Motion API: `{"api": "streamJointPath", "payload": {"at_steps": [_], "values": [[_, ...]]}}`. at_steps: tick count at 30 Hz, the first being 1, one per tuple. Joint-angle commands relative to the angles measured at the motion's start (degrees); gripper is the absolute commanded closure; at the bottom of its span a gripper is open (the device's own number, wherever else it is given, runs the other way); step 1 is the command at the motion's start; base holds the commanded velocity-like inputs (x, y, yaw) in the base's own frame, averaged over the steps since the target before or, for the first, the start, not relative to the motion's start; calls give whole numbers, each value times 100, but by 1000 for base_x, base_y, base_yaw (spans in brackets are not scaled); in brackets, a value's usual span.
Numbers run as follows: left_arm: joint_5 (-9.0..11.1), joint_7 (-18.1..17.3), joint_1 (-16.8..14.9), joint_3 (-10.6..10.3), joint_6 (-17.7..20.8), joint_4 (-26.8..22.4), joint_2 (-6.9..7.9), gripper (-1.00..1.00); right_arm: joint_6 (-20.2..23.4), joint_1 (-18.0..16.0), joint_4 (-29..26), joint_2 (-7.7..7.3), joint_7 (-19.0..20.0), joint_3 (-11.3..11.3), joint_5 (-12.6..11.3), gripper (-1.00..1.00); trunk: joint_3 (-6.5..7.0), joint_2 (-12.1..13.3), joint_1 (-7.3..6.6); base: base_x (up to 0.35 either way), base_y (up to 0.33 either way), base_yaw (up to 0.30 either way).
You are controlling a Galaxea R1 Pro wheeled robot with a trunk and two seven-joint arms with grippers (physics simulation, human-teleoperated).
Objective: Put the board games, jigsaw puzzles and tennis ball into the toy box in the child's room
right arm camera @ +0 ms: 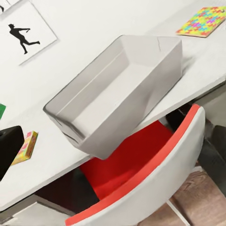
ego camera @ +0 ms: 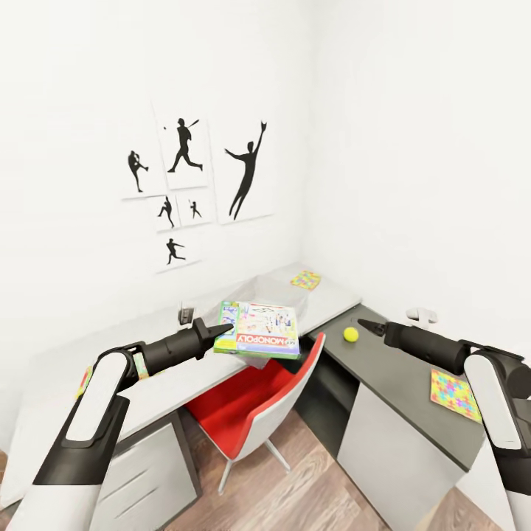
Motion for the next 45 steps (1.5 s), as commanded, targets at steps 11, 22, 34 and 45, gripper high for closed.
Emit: {"api": "streamJointPath", "payload": {"at_steps": [11, 22, 34, 45], "values": [[91, 34, -7, -4, 7, 3, 2, 100, 21, -5, -4, -1, 57, -12, 46, -100, -13, -14, 4, 0, 0, 292], [96, 34, -5, 48, 7, 1, -1, 100, 12, -5, -4, -1, 57, -4, 46, -100, -13, -14, 4, 0, 0, 291], [100, 27, 75, 296, 7, -5, -19, 100, 8, -5, -4, -1, 57, -4, 46, -100, -13, -14, 4, 37, -34, 293], [92, 32, 91, 311, 7, -5, -41, 100, 8, -5, -4, -1, 57, -9, 46, -100, -13, -14, 4, 95, -87, 294]]}}
